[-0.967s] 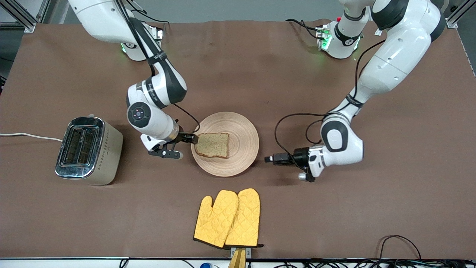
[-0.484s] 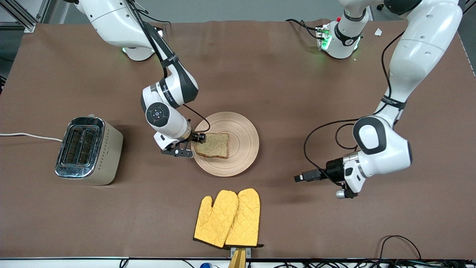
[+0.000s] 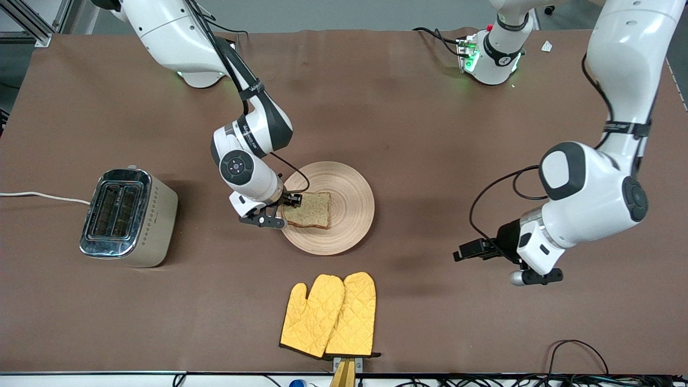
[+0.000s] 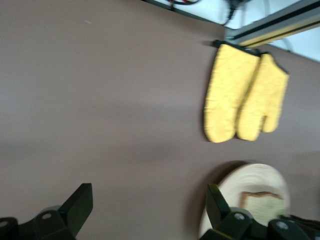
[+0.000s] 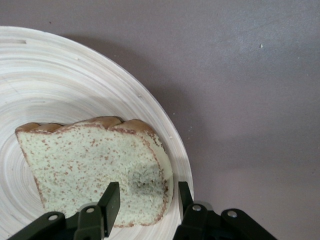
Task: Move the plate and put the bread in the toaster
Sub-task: 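Grasp the bread slice with the right gripper while the left gripper withdraws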
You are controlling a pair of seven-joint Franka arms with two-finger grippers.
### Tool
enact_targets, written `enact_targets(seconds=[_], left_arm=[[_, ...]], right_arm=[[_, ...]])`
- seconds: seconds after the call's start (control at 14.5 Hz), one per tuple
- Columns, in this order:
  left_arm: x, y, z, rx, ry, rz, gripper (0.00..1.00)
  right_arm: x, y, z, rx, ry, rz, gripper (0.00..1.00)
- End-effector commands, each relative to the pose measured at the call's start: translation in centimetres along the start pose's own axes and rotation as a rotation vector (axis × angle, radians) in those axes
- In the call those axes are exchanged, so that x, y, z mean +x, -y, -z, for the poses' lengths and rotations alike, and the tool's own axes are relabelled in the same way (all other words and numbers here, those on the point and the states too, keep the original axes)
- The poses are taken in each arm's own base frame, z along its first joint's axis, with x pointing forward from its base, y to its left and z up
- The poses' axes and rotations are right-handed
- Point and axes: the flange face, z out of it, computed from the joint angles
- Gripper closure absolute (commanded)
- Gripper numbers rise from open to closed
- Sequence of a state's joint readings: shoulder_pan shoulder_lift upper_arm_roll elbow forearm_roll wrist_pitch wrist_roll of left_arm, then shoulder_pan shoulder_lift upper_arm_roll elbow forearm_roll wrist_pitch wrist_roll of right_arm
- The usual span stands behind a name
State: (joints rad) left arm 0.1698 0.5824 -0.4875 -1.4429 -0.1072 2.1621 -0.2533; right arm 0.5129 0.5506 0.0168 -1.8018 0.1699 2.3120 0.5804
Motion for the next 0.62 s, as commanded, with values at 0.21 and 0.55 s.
enact_targets(seconds=[0.21, 0.55], left_arm=[[-2.0, -1.6, 6.1, 0.317, 0.058, -0.125, 0.0], [-4.6, -2.8, 14.7, 0.483, 0.012, -0.159, 0.0]], right_arm=[[0.4, 0.2, -1.3, -0.006, -0.024, -0.012, 0.46], [0.5, 0.2, -1.6, -0.003, -0.027, -0.014, 0.7]])
